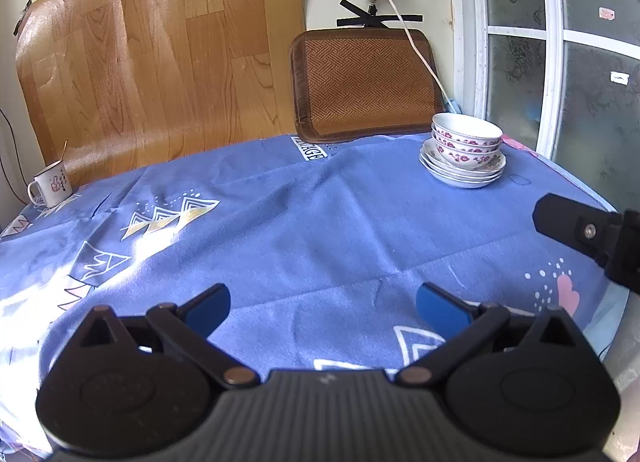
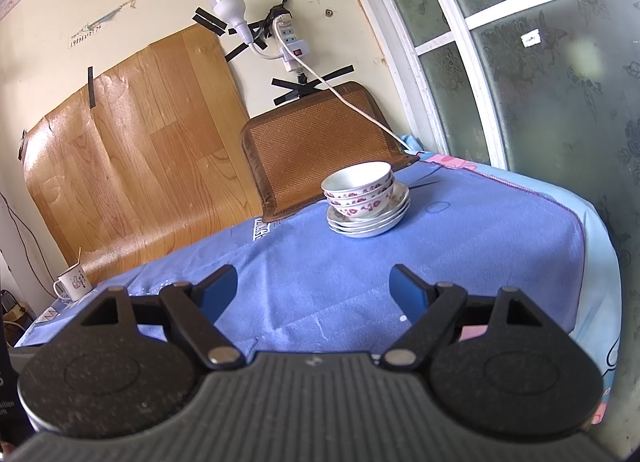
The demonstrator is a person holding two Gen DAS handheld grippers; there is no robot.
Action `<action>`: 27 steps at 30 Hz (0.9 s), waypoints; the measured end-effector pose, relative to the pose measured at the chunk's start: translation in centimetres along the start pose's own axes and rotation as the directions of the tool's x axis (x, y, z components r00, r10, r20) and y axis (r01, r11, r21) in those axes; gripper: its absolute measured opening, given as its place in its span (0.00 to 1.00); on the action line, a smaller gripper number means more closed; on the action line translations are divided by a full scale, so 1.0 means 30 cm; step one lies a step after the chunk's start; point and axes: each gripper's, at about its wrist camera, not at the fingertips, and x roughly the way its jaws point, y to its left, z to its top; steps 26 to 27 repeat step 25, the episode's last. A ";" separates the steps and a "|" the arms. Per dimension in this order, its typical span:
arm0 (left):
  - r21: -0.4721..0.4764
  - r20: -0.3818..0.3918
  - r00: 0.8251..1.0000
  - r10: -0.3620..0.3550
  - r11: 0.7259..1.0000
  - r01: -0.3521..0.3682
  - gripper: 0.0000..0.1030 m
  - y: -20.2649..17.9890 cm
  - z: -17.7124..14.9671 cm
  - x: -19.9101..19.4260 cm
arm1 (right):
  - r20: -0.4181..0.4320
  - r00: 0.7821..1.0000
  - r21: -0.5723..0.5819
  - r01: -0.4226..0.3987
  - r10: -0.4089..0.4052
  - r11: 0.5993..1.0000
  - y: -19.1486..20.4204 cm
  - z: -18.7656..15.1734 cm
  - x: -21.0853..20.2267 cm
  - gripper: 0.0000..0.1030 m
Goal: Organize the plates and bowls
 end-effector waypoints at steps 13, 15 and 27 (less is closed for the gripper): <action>0.000 -0.001 1.000 0.000 1.000 0.000 1.00 -0.001 0.000 0.000 | -0.001 1.000 0.000 0.000 0.000 1.000 0.000 -0.001 0.000 0.83; 0.000 -0.001 1.000 -0.001 1.000 0.001 1.00 -0.002 0.000 0.000 | 0.000 1.000 0.000 0.000 0.000 1.000 0.000 -0.001 0.000 0.83; 0.003 0.012 0.999 -0.045 0.999 0.045 1.00 -0.003 0.000 -0.004 | 0.001 1.000 0.002 0.003 -0.003 1.000 -0.002 -0.011 -0.005 0.83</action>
